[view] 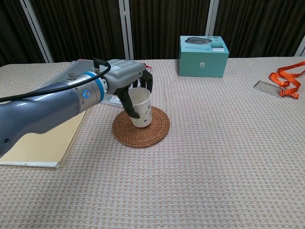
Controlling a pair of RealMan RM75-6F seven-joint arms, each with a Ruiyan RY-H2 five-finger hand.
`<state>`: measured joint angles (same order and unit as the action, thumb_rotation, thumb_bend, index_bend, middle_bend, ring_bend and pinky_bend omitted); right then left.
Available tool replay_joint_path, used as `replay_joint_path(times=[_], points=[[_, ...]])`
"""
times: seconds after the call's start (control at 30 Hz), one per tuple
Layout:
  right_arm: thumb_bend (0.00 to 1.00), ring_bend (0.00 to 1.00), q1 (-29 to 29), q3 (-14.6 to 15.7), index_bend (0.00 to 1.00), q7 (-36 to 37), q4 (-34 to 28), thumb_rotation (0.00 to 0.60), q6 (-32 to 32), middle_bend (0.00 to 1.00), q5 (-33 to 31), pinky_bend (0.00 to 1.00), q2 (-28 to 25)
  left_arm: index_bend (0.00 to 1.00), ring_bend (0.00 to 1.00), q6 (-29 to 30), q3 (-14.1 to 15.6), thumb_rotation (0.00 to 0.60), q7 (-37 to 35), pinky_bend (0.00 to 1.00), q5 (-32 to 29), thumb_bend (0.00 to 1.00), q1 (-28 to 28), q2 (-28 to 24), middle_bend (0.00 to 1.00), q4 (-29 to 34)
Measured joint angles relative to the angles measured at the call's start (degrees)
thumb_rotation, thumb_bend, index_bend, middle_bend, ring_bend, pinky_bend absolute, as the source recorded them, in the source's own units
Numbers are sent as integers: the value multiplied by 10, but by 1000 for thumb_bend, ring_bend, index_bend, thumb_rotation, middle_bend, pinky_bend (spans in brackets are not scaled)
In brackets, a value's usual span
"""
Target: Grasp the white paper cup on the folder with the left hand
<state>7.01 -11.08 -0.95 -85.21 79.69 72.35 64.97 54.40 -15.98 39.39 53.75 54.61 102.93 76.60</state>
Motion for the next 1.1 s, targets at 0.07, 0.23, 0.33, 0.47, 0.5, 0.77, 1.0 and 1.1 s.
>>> replay_joint_path(times=[0.07,0.23,0.33,0.47,0.5,0.77,1.0,1.1], points=[[0,0,1,-1,0,0,1,600,-2,0,-2,0,0,101,16,1,2,600,3,85,-4,2,1,0,17,-1],[0,0,0,-1,0,1,0,600,1,0,-1,0,0,0,0,0,3,600,10,0,-20,0,1,-14,0,19],[0,0,-1,0,0,1,-3,600,3,0,2,0,-1,0,0,7,0,600,-11,0,-9,0,-4,-31,0,41],[0,0,-2,2,0,3,-8,600,6,0,6,0,-4,0,0,35,-5,600,-40,0,23,0,-19,-68,0,75],[0,0,-3,2,0,4,-9,600,7,0,7,0,-4,0,0,43,-7,600,-45,0,30,0,-24,-80,0,84],[0,0,-4,7,0,20,-19,600,7,0,22,0,-12,0,0,148,16,600,-95,0,104,0,-119,-211,0,179],[0,0,-4,13,0,21,-30,600,16,0,40,0,-16,0,0,277,109,600,-158,0,188,0,-257,-284,0,213],[0,0,-6,13,0,17,-33,600,23,0,44,0,-17,0,0,310,157,600,-195,0,228,0,-306,-307,0,214]])
